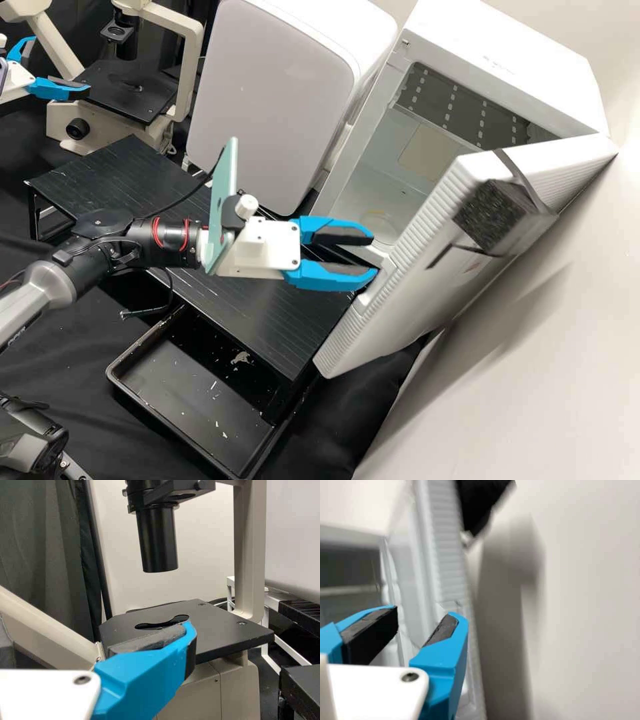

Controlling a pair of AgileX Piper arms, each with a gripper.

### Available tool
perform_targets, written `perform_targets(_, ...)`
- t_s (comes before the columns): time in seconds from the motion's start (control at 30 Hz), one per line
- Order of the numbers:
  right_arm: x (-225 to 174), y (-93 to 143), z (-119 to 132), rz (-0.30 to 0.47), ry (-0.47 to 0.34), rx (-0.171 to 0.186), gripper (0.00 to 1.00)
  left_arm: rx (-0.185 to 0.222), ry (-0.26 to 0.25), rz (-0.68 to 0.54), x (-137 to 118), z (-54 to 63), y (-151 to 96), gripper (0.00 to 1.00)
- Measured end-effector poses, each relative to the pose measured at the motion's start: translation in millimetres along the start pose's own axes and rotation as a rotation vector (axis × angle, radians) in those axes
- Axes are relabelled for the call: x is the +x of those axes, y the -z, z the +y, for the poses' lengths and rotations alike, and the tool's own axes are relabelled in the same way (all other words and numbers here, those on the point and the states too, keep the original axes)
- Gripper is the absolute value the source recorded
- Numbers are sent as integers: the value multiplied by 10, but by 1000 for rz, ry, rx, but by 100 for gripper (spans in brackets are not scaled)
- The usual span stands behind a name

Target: Open the incubator door

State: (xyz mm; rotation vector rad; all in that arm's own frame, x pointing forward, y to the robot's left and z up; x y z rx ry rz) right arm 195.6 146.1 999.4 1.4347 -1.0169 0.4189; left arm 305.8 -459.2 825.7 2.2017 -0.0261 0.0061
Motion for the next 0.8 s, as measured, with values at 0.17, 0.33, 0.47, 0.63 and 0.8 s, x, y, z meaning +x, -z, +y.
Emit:
perform_targets(0.17, -5, 40, 27, 42, -23, -15, 100, 0, 0, 0, 0, 0, 0, 100)
perform_targets(0.33, -56, 54, -24, 78, 0, 39, 100, 0, 0, 0, 0, 0, 0, 100)
perform_targets(0.47, -139, 80, -149, 148, 46, 154, 100, 0, 0, 0, 0, 0, 0, 100)
perform_targets(0.63, -246, 160, -307, 347, 101, 290, 100, 0, 0, 0, 0, 0, 0, 100)
perform_targets(0.8, -420, 203, -439, 579, 219, 406, 100, 0, 0, 0, 0, 0, 0, 100)
